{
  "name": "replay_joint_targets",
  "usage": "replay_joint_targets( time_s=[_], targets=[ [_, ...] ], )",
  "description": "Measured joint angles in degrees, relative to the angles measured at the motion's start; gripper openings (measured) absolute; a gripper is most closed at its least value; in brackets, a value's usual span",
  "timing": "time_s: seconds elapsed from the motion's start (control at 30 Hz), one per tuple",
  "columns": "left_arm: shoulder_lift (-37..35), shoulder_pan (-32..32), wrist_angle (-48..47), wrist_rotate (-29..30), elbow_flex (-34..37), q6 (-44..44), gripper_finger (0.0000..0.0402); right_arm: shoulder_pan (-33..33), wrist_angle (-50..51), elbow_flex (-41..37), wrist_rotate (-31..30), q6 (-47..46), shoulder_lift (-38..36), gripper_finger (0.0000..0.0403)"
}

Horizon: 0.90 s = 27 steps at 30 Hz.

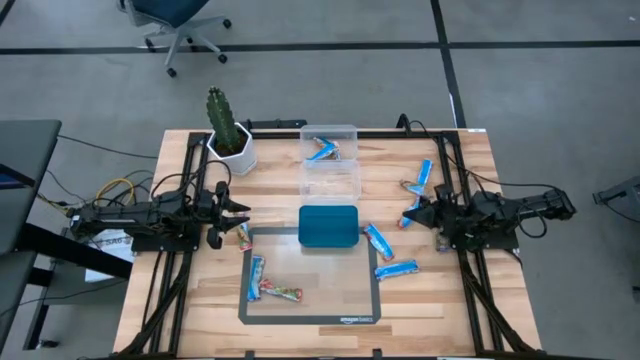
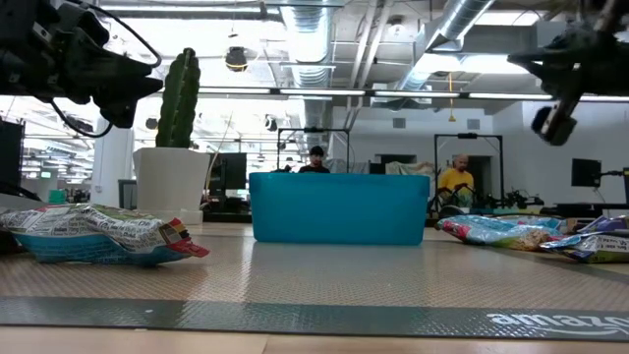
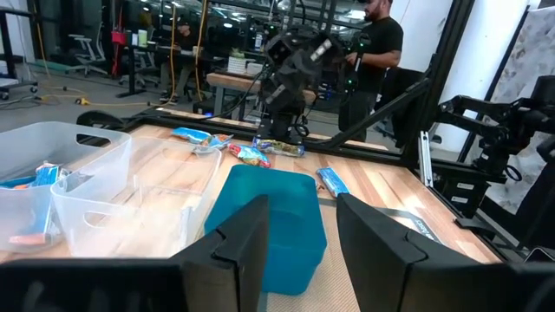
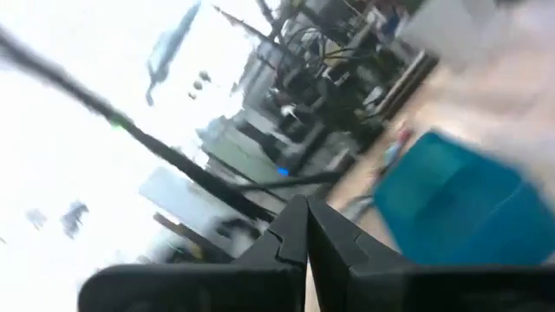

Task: Pick and place Granola Bars by type
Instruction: Put the yellow granola bar into the top transparent bin

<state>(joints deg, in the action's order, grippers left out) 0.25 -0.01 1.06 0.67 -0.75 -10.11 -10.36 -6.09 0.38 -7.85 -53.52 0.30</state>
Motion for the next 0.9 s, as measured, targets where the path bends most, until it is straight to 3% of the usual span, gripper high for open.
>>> replay_joint_targets(
  time_s=[0.1,0.3,0.43,0.7,0.9],
  targets=[
    [0.0,0.0,0.0,0.0,0.0,0.0,0.0129,0.0,0.2,0.0,-0.3,-6.1,0.0,0.0],
    [0.0,0.0,0.0,0.0,0.0,0.0,0.0129,0.0,3.1,1.1,-1.1,-3.9,0.2,0.0],
    [0.0,0.0,0.0,0.0,0.0,0.0,0.0129,1.1,11.8,7.7,-4.0,-0.6,3.6,0.0],
    [0.0,0.0,0.0,0.0,0.0,0.0,0.0129,7.3,38.8,24.3,-14.7,2.6,24.1,0.0],
    [0.0,0.0,0.0,0.0,0.0,0.0,0.0129,14.5,45.1,33.1,-14.8,6.8,39.3,0.0]
  ],
)
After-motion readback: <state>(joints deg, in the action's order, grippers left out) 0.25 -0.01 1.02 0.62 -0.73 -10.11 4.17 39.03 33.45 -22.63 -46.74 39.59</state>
